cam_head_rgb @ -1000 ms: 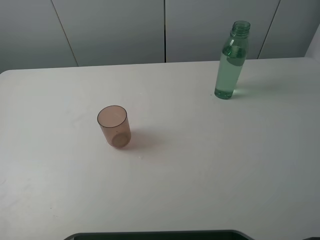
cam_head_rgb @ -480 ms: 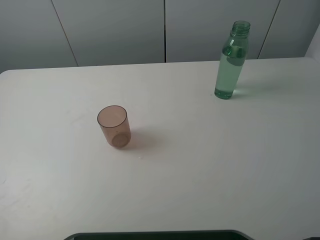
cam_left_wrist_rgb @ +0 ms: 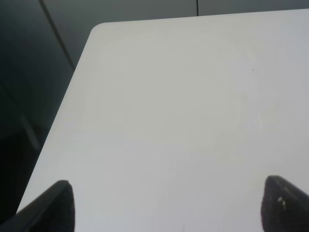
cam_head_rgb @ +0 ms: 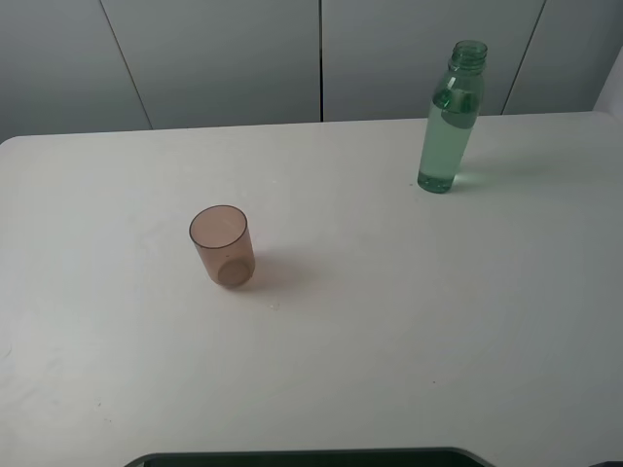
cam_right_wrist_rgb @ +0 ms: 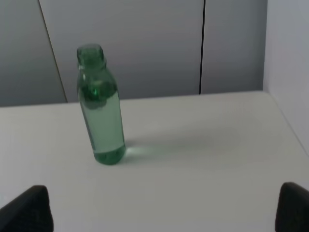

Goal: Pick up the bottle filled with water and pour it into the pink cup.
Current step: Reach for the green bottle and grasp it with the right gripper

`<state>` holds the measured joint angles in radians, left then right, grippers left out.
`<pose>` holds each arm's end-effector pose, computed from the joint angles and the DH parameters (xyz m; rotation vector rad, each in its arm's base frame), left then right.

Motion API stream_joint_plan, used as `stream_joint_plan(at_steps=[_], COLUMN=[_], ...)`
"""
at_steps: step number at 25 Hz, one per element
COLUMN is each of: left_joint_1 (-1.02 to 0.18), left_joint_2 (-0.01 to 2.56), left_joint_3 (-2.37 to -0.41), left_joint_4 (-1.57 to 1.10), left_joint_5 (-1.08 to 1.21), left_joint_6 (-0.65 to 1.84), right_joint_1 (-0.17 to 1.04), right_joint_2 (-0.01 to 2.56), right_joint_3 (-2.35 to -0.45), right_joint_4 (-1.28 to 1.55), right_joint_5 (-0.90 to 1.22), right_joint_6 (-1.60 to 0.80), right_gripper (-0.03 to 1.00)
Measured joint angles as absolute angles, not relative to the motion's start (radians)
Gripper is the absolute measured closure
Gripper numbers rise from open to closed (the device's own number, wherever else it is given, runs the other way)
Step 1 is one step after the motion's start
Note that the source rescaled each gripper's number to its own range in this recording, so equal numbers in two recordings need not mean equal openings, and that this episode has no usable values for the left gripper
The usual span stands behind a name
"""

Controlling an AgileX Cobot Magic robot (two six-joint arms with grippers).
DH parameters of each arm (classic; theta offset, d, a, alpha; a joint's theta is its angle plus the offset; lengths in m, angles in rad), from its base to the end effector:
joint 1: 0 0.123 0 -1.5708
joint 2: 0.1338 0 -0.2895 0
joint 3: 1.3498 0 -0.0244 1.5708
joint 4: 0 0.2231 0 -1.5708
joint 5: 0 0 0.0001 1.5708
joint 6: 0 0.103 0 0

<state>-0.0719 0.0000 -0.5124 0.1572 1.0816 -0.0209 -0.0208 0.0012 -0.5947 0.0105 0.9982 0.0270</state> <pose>-0.0248 0.0161 0.2608 0.0418 2.0448 0.1304 -0.0310 0.0016 0.2891 0.0445 1.8878 0.0165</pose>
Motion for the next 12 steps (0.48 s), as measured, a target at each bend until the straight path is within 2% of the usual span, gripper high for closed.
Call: stream_joint_plan(at_steps=[6, 12], left_joint_1=[-0.072, -0.072], left_joint_2=[0.0, 0.0], left_joint_3=[-0.512, -0.512], left_joint_4=[0.157, 0.157], left_joint_5=[1.082, 1.082], left_joint_6=[-0.021, -0.021], right_joint_1=[-0.021, -0.021], right_joint_2=[0.144, 0.328], right_joint_3=[-0.605, -0.609], right_joint_4=[0.07, 0.142], right_joint_5=[0.836, 0.531], right_joint_6=[0.012, -0.057], right_gripper=[-0.03, -0.03])
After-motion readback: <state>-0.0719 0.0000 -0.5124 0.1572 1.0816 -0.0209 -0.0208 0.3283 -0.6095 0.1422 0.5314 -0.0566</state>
